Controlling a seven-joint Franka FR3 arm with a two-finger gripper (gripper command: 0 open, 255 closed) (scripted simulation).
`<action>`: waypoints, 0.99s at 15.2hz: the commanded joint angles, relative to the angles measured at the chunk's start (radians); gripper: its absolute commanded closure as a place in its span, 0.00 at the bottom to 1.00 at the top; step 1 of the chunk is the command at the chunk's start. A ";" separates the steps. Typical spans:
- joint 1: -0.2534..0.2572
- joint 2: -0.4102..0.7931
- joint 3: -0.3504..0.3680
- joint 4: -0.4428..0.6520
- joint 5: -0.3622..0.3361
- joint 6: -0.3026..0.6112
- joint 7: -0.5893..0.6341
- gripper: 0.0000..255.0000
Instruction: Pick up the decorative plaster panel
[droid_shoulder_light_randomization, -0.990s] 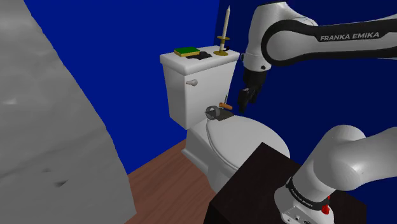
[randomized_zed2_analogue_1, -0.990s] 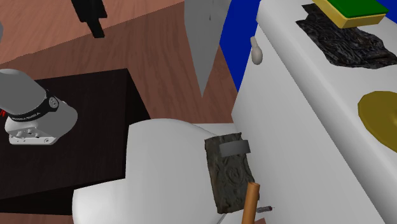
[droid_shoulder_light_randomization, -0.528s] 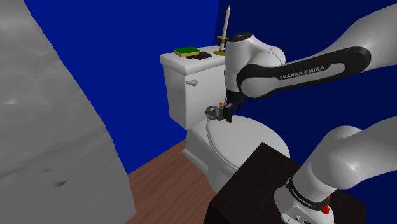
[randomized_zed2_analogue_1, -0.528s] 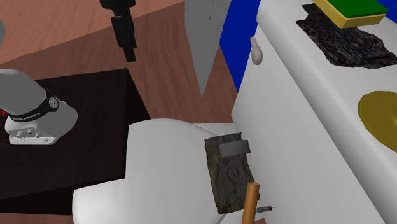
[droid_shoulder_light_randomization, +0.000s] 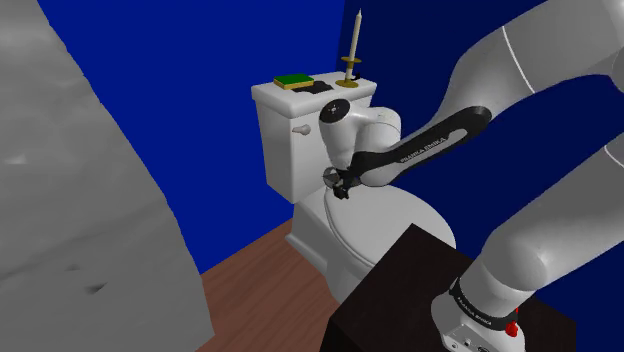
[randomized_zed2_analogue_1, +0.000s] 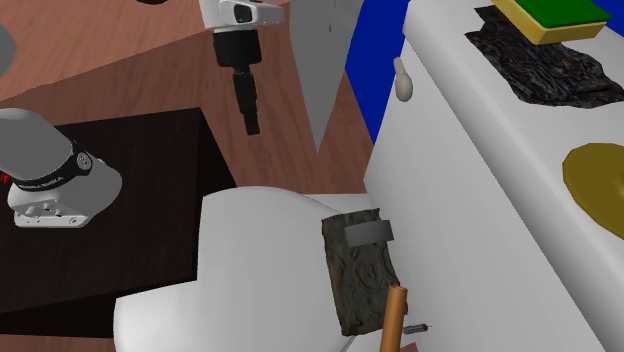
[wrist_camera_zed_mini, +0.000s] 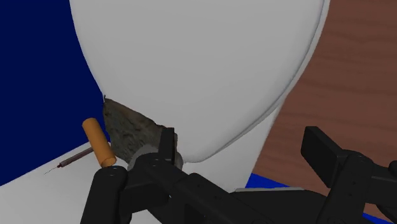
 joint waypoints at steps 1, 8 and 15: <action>-0.030 0.102 0.025 0.039 -0.146 0.005 0.118 0.00; -0.016 0.439 -0.018 0.230 -0.560 -0.122 0.417 0.00; 0.056 0.726 -0.127 0.459 -0.819 -0.279 0.549 0.00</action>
